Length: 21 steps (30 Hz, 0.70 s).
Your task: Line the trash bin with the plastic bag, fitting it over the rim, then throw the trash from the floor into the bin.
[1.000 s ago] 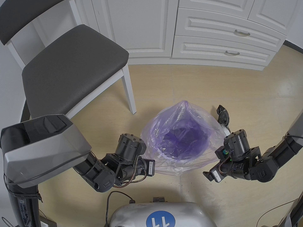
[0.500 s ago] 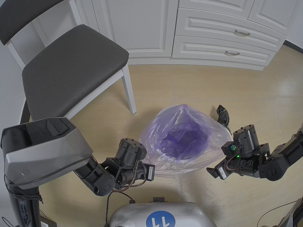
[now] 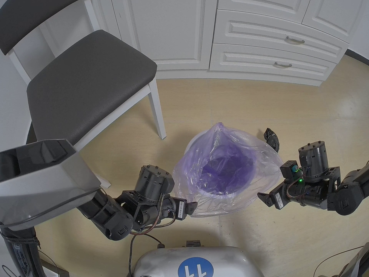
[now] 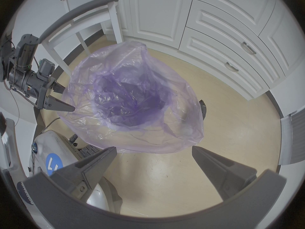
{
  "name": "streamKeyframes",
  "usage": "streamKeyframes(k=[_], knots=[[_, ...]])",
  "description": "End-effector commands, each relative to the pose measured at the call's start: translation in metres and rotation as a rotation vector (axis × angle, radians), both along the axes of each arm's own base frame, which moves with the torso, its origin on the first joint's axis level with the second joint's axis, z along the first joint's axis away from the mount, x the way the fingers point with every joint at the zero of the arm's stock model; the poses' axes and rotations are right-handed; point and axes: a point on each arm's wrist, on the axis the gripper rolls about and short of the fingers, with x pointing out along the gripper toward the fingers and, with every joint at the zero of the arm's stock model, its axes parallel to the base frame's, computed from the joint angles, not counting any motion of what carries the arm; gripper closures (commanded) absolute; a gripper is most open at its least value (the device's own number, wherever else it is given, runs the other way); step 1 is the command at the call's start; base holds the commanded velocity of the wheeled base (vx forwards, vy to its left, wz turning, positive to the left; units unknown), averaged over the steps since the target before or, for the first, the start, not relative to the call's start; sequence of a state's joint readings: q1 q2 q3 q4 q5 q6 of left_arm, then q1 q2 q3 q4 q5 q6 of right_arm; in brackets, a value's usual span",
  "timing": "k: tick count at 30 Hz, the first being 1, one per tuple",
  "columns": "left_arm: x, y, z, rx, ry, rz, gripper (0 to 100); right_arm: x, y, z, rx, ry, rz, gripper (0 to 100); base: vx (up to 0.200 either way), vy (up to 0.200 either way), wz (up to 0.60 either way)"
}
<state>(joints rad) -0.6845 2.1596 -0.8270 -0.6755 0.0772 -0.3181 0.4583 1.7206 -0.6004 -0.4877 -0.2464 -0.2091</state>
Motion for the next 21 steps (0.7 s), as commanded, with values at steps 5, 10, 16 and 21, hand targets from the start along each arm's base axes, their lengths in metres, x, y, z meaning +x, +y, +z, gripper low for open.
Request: streamKeyframes(k=[5, 10, 16, 21], knots=[[-0.018, 0.01, 0.037, -0.037, -0.069, -0.033, 0, -0.008, -0.006, 0.018, 0.041, -0.064, -0.001, 0, 0.0, 0.0, 0.0], [-0.021, 0.013, 0.047, -0.041, -0.096, -0.043, 0, -0.011, -0.008, 0.025, 0.055, -0.083, -0.004, 0, 0.0, 0.0, 0.0], [-0.029, 0.017, 0.062, -0.042, -0.14, -0.055, 0, -0.012, -0.012, 0.032, 0.072, -0.111, -0.012, 0, 0.0, 0.0, 0.0], [-0.032, 0.02, 0.067, -0.036, -0.161, -0.058, 0, -0.012, -0.015, 0.036, 0.078, -0.124, -0.023, 0, 0.0, 0.0, 0.0]])
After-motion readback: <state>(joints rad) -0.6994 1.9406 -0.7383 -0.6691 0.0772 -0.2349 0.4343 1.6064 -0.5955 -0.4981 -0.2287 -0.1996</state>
